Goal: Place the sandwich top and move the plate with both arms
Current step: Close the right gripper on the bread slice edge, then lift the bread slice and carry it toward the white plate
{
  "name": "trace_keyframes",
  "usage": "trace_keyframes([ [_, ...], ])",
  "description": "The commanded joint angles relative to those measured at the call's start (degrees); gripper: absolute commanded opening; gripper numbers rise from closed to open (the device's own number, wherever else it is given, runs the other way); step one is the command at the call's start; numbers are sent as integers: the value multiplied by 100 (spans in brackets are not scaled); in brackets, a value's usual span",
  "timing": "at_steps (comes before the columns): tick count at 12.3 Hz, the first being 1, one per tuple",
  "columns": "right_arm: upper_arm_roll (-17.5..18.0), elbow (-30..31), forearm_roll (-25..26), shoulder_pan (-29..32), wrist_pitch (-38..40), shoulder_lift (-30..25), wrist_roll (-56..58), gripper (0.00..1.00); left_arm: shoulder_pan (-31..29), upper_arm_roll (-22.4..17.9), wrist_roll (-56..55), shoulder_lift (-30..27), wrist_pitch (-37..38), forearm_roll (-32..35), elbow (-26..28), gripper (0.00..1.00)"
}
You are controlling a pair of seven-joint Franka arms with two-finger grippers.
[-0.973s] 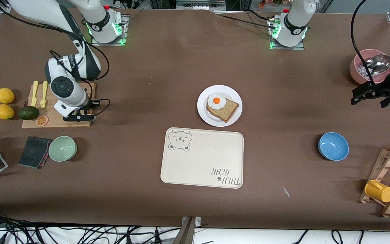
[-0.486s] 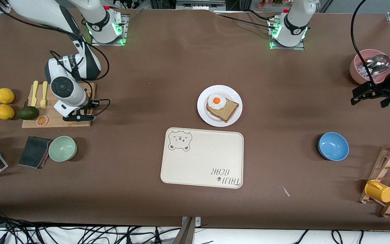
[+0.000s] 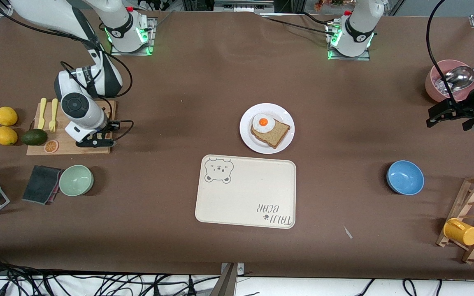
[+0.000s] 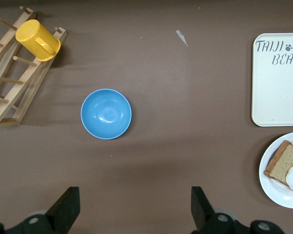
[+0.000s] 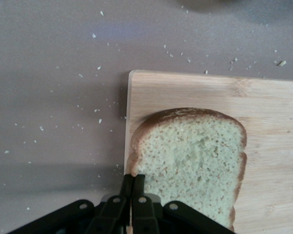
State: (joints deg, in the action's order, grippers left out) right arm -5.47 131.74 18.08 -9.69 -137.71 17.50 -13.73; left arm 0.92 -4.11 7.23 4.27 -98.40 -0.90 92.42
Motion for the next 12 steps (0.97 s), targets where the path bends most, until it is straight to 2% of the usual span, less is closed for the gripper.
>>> trace_keyframes([
  [1,46,-17,117,2,-99,-97,-139,0,-4,-11,15,57,66,-60,-137,100],
  [4,212,-393,117,-33,400,-264,-121,0,-13,-11,24,57,67,-68,-137,100],
  [8,687,-1316,73,-33,1710,-396,-165,0,-4,-11,24,57,58,-68,-137,100],
  [12,1459,-2195,-304,-33,2712,-397,-463,0,-13,-11,33,57,66,-68,-137,100],
])
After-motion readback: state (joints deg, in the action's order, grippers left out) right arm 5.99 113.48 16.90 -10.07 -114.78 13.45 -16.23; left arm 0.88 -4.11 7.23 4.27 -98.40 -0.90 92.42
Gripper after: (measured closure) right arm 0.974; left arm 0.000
